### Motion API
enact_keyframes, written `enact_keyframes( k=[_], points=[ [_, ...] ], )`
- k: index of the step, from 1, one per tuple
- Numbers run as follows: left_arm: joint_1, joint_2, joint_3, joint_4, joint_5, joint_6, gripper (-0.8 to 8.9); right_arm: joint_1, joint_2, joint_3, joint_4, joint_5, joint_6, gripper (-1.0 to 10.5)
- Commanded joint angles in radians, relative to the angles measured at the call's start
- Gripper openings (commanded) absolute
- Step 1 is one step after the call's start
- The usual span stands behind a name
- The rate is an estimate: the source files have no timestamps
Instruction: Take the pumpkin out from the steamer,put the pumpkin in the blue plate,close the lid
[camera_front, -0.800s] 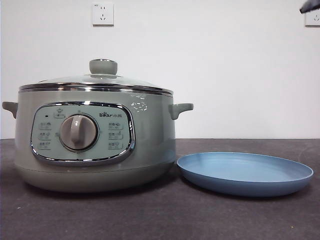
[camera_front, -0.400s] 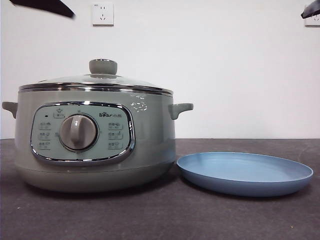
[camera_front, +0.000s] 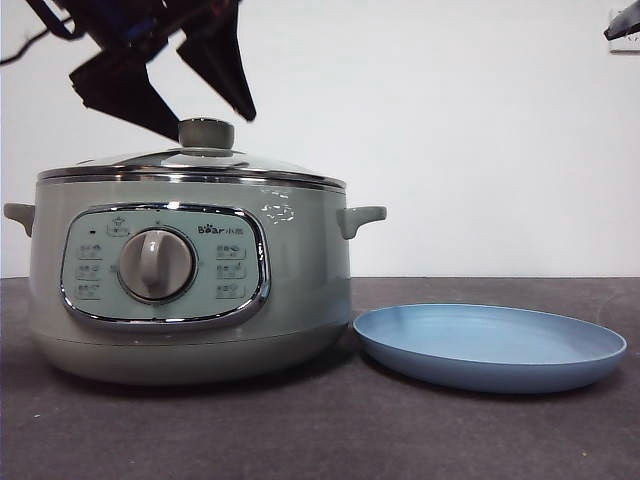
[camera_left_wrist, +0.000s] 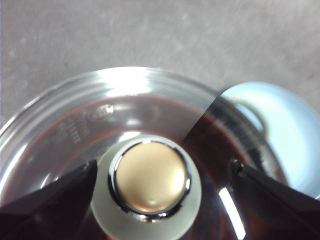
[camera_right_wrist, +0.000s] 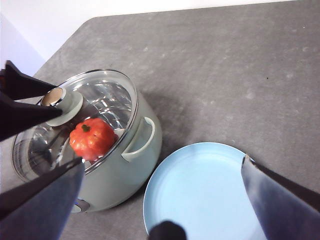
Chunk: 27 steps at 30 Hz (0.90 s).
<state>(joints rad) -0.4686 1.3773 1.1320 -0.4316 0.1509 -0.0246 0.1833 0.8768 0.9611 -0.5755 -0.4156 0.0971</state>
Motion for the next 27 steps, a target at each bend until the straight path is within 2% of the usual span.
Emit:
enact_keyframes(
  k=[1, 3, 4, 5, 7, 8, 9, 19, 22, 27],
  points=[
    [-0.011, 0.016, 0.002, 0.007, -0.013, 0.028, 4.4, 0.002, 0.0, 0.002, 0.002, 0.003, 0.002, 5.4],
    [-0.013, 0.017, 0.002, 0.005, -0.036, 0.03, 4.36, 0.002, 0.0, 0.002, -0.003, 0.002, 0.002, 5.4],
    [-0.017, 0.017, 0.002, 0.006, -0.048, 0.03, 4.03, 0.002, 0.0, 0.002, -0.005, 0.002, 0.002, 5.4],
    [-0.019, 0.017, 0.002, 0.007, -0.048, 0.033, 3.43, 0.002, 0.0, 0.002, -0.008, 0.002, 0.002, 5.4],
    [-0.019, 0.017, 0.002, 0.006, -0.047, 0.039, 1.57, 0.002, 0.0, 0.002, -0.014, 0.002, -0.002, 5.4],
    [-0.018, 0.017, 0.002, 0.004, -0.047, 0.053, 0.27, 0.002, 0.0, 0.002, -0.018, 0.002, -0.002, 5.4],
    [-0.019, 0.017, 0.002, 0.004, -0.047, 0.058, -0.25, 0.002, 0.0, 0.002, -0.019, 0.002, -0.002, 5.4],
    [-0.014, -0.035, 0.002, 0.024, -0.054, 0.055, -0.07, 0.002, 0.0, 0.002, -0.021, -0.003, 0.003, 5.4],
    [-0.014, -0.109, 0.002, 0.04, -0.089, 0.051, -0.07, 0.011, 0.012, 0.003, 0.002, -0.007, 0.028, 5.4],
    [-0.014, -0.273, 0.002, 0.036, -0.174, 0.051, -0.07, 0.095, 0.082, 0.032, 0.037, -0.05, 0.033, 5.4]
  ],
)
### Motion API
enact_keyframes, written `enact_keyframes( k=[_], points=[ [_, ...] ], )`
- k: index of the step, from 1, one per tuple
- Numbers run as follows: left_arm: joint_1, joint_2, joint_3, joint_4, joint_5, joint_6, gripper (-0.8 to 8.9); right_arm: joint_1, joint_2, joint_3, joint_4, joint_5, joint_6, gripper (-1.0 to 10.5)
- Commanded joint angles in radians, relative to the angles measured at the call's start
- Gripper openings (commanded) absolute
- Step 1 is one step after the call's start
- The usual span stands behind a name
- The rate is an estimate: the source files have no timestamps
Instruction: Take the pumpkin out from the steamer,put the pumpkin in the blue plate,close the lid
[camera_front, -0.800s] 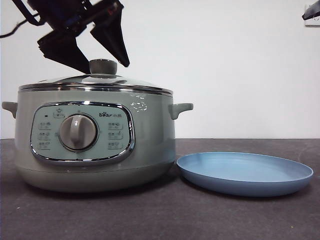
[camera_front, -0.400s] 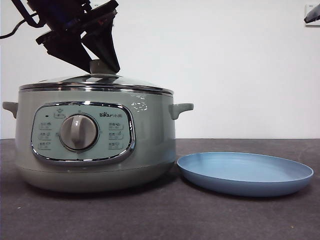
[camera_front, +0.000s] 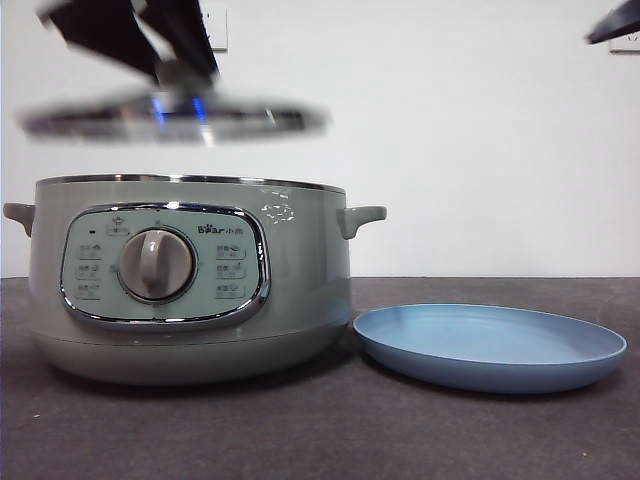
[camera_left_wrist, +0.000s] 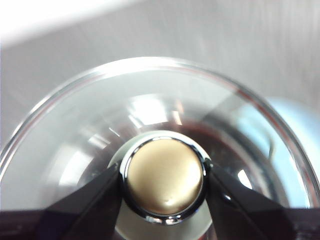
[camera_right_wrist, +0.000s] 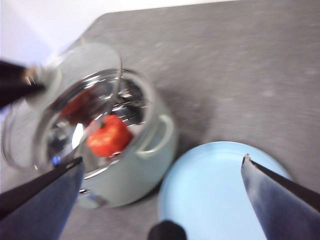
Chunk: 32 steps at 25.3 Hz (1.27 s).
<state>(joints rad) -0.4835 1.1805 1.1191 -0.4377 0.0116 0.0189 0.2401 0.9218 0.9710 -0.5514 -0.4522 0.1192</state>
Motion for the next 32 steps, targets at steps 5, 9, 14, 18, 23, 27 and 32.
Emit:
enact_keyframes(
  k=[5, 9, 14, 18, 23, 27, 32],
  points=[
    [0.001, -0.261, 0.015, -0.009, -0.171, 0.008, -0.07, 0.174, 0.199, 0.137, 0.011, -0.001, 0.008, 5.4],
    [0.001, -0.389, 0.015, -0.062, -0.316, 0.008, -0.07, 0.282, 0.359, 0.271, -0.017, 0.05, -0.034, 5.8],
    [0.001, -0.522, 0.015, -0.125, -0.449, 0.009, -0.07, 0.406, 0.584, 0.491, -0.111, 0.126, -0.103, 6.3],
    [0.001, -0.611, 0.015, -0.173, -0.521, 0.011, -0.08, 0.501, 0.822, 0.747, -0.253, 0.28, -0.194, 6.4],
    [0.001, -0.622, 0.015, -0.238, -0.543, 0.011, -0.07, 0.577, 1.053, 0.885, -0.233, 0.433, -0.241, 6.3],
    [0.001, -0.622, 0.015, -0.254, -0.543, 0.011, -0.07, 0.586, 1.162, 0.885, -0.232, 0.432, -0.241, 6.3],
    [0.001, -0.62, 0.015, -0.256, -0.543, 0.01, -0.07, 0.585, 1.234, 0.885, -0.236, 0.413, -0.241, 6.3]
  ],
)
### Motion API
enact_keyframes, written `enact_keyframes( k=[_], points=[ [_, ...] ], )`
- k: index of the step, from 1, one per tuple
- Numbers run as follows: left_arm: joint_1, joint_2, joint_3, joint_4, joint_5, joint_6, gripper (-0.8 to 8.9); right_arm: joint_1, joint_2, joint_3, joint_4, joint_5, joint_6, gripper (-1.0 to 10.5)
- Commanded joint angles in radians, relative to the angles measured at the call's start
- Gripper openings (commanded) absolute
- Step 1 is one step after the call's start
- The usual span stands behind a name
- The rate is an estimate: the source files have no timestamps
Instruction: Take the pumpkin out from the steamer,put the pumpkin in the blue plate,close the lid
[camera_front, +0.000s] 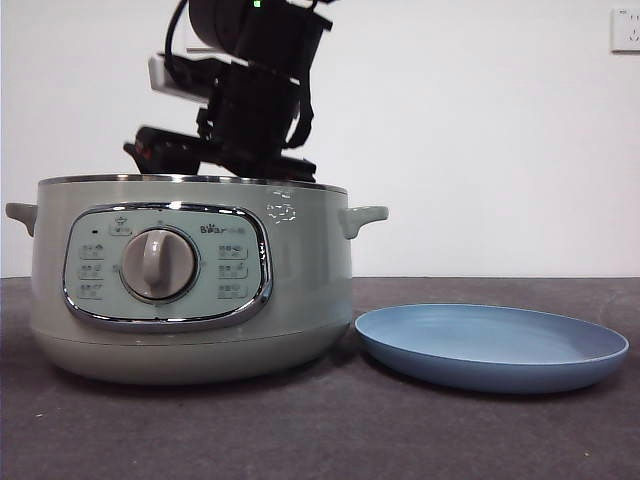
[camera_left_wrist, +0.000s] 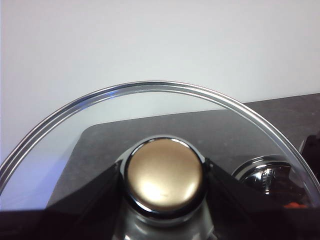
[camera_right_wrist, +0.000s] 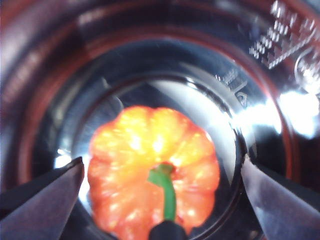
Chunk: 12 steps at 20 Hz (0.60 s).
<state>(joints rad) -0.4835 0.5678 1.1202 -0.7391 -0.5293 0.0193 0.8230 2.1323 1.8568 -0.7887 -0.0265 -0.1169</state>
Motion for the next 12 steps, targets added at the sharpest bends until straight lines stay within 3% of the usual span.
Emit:
enact_keyframes(
  k=[1, 2, 4, 8, 12],
  points=[
    [0.001, -0.008, 0.014, 0.043, -0.002, 0.01, -0.07, 0.002, 0.026, -0.001, 0.002, -0.031, -0.005, 6.1],
    [0.001, -0.008, 0.014, 0.04, -0.002, 0.01, -0.07, 0.004, 0.026, -0.001, 0.003, -0.026, -0.004, 4.9],
    [0.001, -0.007, 0.014, 0.034, 0.006, 0.009, -0.07, 0.012, 0.017, -0.001, -0.005, -0.021, -0.004, -0.3],
    [0.0, 0.026, 0.014, 0.041, 0.02, 0.008, -0.07, 0.006, -0.104, -0.001, -0.083, -0.019, 0.004, 0.0],
    [0.0, 0.11, 0.014, 0.1, 0.122, 0.008, -0.07, -0.05, -0.294, -0.001, -0.281, -0.018, 0.004, 0.0]
  ],
)
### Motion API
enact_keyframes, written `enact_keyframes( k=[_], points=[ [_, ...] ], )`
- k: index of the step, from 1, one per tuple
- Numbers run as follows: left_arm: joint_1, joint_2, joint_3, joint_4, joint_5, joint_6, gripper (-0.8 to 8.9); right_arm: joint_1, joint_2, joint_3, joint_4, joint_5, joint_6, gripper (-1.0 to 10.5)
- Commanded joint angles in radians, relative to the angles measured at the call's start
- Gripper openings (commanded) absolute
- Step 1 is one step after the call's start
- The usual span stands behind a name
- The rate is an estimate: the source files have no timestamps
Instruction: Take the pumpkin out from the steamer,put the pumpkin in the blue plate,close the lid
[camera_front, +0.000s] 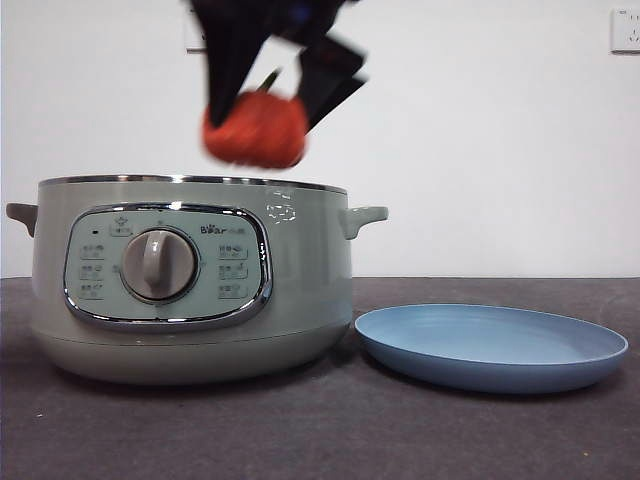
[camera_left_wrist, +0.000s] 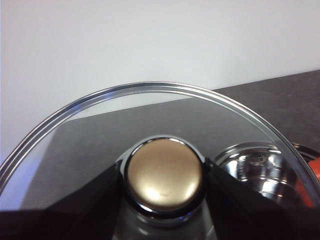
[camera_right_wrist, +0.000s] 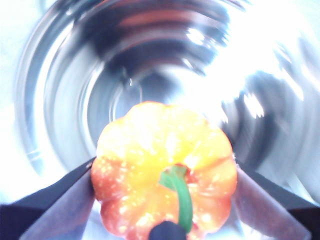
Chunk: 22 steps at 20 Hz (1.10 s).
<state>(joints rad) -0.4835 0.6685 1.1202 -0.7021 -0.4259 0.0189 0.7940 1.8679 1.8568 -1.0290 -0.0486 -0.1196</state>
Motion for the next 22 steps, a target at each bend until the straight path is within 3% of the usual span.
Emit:
enact_keyframes(
  k=[1, 3, 5, 9, 11, 16, 19, 22],
  points=[
    [0.0, 0.034, 0.014, 0.083, 0.05, 0.008, -0.07, -0.049, -0.078, -0.001, -0.099, 0.004, 0.018, 0.0],
    [0.0, 0.069, 0.014, 0.111, 0.099, 0.008, -0.07, -0.103, -0.144, -0.001, -0.191, 0.007, 0.05, 0.0],
    [0.0, 0.105, 0.014, 0.136, 0.13, 0.008, -0.07, -0.16, -0.186, -0.004, -0.264, 0.073, 0.103, -0.1],
    [0.0, 0.148, 0.014, 0.165, 0.187, 0.008, -0.07, -0.234, -0.292, -0.138, -0.291, 0.407, 0.256, -0.1],
    [0.0, 0.158, 0.014, 0.171, 0.196, 0.007, -0.07, -0.26, -0.371, -0.274, -0.225, 0.482, 0.291, -0.1],
    [0.0, 0.175, 0.014, 0.212, 0.197, 0.008, -0.07, -0.276, -0.556, -0.658, 0.113, 0.451, 0.291, -0.1],
    [0.0, 0.186, 0.014, 0.218, 0.198, 0.008, -0.07, -0.277, -0.569, -0.805, 0.305, 0.286, 0.285, 0.0],
    [0.0, 0.201, 0.014, 0.217, 0.198, 0.008, -0.07, -0.277, -0.522, -0.884, 0.459, 0.208, 0.273, 0.0]
  ],
)
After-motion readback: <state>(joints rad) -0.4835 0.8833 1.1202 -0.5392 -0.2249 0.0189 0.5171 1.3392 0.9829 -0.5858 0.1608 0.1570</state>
